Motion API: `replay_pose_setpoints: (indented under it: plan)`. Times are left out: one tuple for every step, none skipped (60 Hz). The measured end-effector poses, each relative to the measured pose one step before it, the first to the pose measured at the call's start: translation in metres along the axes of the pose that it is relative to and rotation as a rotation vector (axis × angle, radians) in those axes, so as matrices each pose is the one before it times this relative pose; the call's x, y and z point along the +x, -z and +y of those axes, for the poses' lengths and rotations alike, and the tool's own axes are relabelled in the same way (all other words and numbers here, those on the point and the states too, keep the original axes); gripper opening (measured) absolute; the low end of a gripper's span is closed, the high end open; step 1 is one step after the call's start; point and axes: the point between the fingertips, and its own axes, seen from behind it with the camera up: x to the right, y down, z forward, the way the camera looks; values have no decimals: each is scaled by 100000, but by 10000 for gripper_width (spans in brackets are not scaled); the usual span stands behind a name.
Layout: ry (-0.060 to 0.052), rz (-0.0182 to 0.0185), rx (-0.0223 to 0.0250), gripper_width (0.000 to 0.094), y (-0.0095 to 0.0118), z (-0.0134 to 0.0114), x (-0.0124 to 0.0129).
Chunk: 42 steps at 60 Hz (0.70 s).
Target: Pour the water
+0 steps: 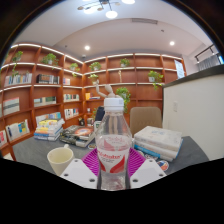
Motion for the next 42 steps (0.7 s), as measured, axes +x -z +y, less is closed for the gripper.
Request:
replay_pose_setpoints:
  plan:
    - [-784,-174,234,350,-68,282,104]
    - [-496,-157,162,352,-87,293,69]
    - [-727,-16,-310,351,65,105,-299]
    - [40,-72,215,351,-231,317,119]
    - [31,77,-32,351,-101,292,147]
    - [105,301,-93,351,-99,262,168]
    - [198,542,-66,350,-99,296,183]
    - [306,618,-55,351,-98,314,214]
    - [514,546,-196,351,-103,332,164]
    - [637,364,-319,351,107,279,143]
    - [695,340,-402,351,-111,365,64]
    - [415,296,-530,361,-74,499,-51]
    - [239,-331,1989,365,34,-181,-140]
    - [315,-144,1425,367,-39,-68,-45]
    - [471,43,-593,366,53,232,-49]
    - [318,-324,532,366,159,-135,-64]
    - [412,-27,594,365,-16,-51,-39]
    - [334,172,-197,365,41,1,210]
    - [23,122,770,365,0,-123,-50]
    - [-53,209,239,365,-8,38,-34]
    - [201,181,317,365,-38,-36,-32]
    - [438,60,91,365,1,21,-56]
    - [380,19,-47,366,13,37,-57]
    - [176,69,59,364,10,-1,0]
    - [-181,238,19,377,6,9,12]
    - [-421,381,222,386,26,-38,72]
    - [-409,306,250,393,24,-11,63]
    - [-500,306,204,418,35,-15,61]
    - [-442,250,425,430,35,-74,68]
    - [-320,276,187,446,43,16,48]
    - [-320,228,255,455,30,-16,29]
    - [-278,71,206,461,4,-31,-40]
    - [65,-107,-196,496,41,56,-52]
    - [367,-130,-303,521,33,76,-38]
    - [412,-53,-932,538,42,210,-8]
    - [182,106,-1340,557,55,251,9]
    - [-52,65,-1386,584,117,247,22]
    - [-276,361,-1411,623,159,252,56]
    - [-388,459,-1447,686,159,271,88]
    - [-475,649,-1411,777,186,268,125]
    - [-527,738,-1114,844,273,193,126]
    - [-351,649,-418,866,304,77,232]
